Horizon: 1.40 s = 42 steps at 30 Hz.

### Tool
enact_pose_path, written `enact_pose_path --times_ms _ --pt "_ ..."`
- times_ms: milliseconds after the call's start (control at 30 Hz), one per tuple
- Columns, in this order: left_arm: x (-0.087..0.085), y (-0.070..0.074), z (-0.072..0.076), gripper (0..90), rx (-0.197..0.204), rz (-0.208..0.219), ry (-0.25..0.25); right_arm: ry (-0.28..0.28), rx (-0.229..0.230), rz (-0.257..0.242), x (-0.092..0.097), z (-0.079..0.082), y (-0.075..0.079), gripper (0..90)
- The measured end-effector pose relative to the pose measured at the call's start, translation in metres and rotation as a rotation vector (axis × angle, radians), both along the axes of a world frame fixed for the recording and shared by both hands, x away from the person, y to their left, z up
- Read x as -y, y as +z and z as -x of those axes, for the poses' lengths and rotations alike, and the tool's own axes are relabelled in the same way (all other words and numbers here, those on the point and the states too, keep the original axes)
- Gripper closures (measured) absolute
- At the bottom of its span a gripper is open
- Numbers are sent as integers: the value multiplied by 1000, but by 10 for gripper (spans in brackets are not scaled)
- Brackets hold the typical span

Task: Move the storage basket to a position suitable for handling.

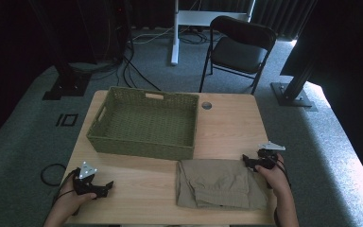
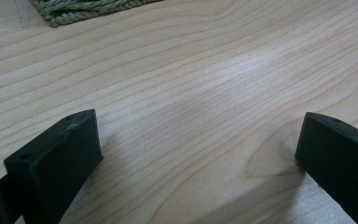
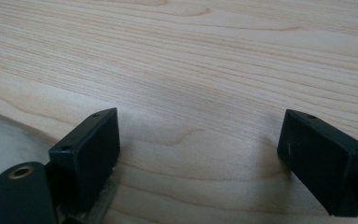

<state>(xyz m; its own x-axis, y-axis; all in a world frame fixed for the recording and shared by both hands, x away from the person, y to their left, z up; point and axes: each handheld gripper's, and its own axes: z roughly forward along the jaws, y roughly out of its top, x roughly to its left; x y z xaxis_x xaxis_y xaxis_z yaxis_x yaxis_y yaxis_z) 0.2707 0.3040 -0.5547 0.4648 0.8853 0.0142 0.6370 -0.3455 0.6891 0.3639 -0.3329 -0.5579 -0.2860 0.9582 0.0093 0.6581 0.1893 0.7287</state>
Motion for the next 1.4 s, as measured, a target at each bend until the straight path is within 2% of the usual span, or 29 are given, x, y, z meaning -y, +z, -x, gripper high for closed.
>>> enact_pose_path --times_ms 100,300,467,600,667,867,1100,1267,1400 --pt "-2 0 0 9 1 -1 -11 0 0 0 0 0 0 126" --pt "-13 1 -1 10 -1 30 5 5 1 -3 0 -1 0 130" --pt "-20 6 -3 10 12 31 15 7 0 -23 -4 -5 4 130" --pt "-23 12 -8 10 21 25 13 -2 9 -38 -7 -8 10 130" --pt "-24 16 -11 10 29 12 13 3 18 -44 -9 -9 15 130" --pt "-26 29 -20 10 52 10 10 18 42 -55 -16 -10 30 130" --pt "-26 42 -31 10 78 24 9 45 65 -60 -26 -12 44 130" --pt "-28 52 -36 10 100 37 14 54 80 -88 -33 -12 51 131" --pt "-31 63 -41 10 124 51 15 81 92 -82 -41 -11 57 131"
